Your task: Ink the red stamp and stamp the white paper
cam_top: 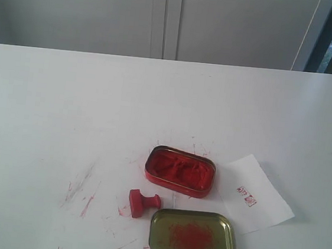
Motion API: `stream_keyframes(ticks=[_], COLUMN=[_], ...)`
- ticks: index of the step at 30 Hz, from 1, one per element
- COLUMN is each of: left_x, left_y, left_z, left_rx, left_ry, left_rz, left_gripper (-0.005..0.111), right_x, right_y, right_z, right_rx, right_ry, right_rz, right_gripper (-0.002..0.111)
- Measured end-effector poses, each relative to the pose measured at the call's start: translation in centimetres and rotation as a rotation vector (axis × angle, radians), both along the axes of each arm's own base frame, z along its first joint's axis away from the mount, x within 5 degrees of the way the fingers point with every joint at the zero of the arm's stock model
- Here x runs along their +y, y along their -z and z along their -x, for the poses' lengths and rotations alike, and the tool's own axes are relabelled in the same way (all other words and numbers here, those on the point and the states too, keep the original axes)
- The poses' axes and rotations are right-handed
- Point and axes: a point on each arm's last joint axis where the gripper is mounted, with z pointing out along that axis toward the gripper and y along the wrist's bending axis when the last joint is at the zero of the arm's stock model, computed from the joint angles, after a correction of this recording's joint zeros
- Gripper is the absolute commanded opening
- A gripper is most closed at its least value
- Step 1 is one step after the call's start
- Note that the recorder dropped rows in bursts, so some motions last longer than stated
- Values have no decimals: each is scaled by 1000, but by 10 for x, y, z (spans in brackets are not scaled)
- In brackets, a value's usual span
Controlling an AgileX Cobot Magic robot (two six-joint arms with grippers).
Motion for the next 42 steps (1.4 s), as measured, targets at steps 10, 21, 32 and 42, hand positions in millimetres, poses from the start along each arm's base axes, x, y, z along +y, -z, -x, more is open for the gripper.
stream_keyframes(ticks=[10,21,32,42], left_x=[0,0,0,0], left_y=[0,0,0,0], left_z=[0,0,0,0], left_rx=[0,0,0,0], left_ry=[0,0,0,0], left_rz=[0,0,0,0], left_gripper=[0,0,0,0], right_x=[0,1,1,1], right_y=[-1,-1,-1,-1], right_z=[0,0,0,0], right_rx=[-5,-8,-9,-11], right_ry=[-32,-40,-40,-40], right_rz=[111,88,81,82], right_gripper=[0,0,0,0])
